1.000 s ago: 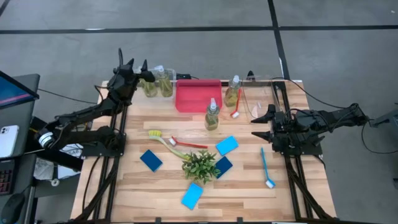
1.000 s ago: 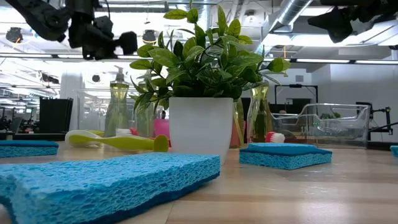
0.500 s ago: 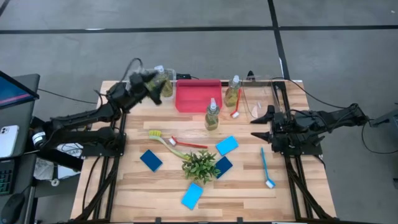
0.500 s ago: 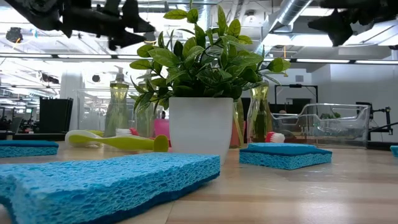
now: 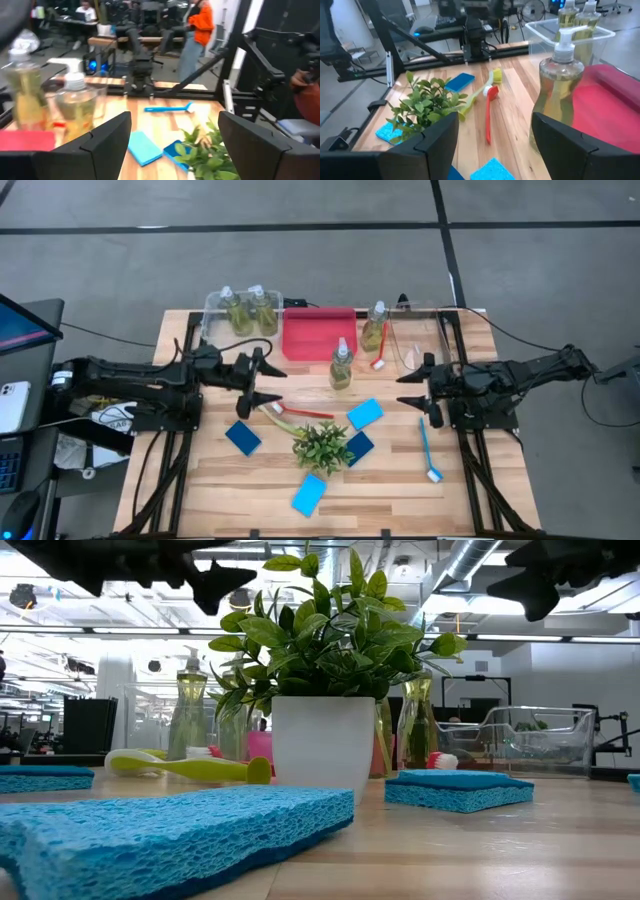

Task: Pick & Place Kitchen Sink Supplies
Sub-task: Put the yellow dishwashing liquid into the white bin

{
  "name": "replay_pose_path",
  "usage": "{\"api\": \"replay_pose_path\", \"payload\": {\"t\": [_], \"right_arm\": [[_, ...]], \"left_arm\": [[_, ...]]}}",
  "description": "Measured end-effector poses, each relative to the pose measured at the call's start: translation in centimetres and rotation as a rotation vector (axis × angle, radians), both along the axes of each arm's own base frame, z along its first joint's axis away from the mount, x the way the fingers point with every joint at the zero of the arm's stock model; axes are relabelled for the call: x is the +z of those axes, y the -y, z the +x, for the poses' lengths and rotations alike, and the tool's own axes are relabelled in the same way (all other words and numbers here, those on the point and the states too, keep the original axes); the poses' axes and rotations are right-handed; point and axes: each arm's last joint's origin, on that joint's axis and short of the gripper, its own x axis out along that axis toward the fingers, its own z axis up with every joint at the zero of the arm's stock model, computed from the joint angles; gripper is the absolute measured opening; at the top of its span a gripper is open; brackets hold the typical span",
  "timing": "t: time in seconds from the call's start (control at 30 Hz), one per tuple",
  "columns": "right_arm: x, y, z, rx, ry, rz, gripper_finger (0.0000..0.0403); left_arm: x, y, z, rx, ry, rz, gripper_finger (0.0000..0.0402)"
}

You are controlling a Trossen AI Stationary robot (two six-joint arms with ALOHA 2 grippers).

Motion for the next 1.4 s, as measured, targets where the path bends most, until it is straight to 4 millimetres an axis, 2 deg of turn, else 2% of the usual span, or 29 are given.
{"api": "replay_pose_path", "payload": {"t": [0.13,0.43,0.57,0.67,0.8,1.0,1.2,1.4], "right_arm": [[0.1,-0.3,1.3,0.000,0.020,-0.018,0.0245],[-0.4,-1.1,4.9,-0.001,0.060,-0.083,0.0245],[-0.7,-0.7,6.3,-0.105,0.082,-0.118,0.0245],[0.2,0.0,7.1,-0.214,0.100,-0.127,0.0245],[1.2,0.3,7.5,-0.250,0.110,-0.128,0.0245],[3.0,0.8,7.7,-0.272,0.163,-0.112,0.0245],[3.1,1.0,7.8,-0.278,0.161,-0.127,0.0245],[2.9,1.1,7.8,-0.273,0.130,-0.191,0.0245]], "left_arm": [[0.1,0.7,0.0,-0.034,0.018,0.025,0.0302],[0.4,0.7,0.1,-0.034,0.046,0.008,0.0302],[0.2,0.6,0.3,0.004,0.035,-0.010,0.0299],[0.1,0.4,0.6,0.068,0.035,-0.042,0.0298],[0.1,0.3,1.0,0.105,0.056,-0.082,0.0298],[0.5,0.1,1.0,0.170,0.110,-0.051,0.0298],[0.5,-0.6,1.0,0.283,0.113,-0.048,0.0298],[0.5,-0.6,1.0,0.279,0.115,-0.054,0.0298]]}}
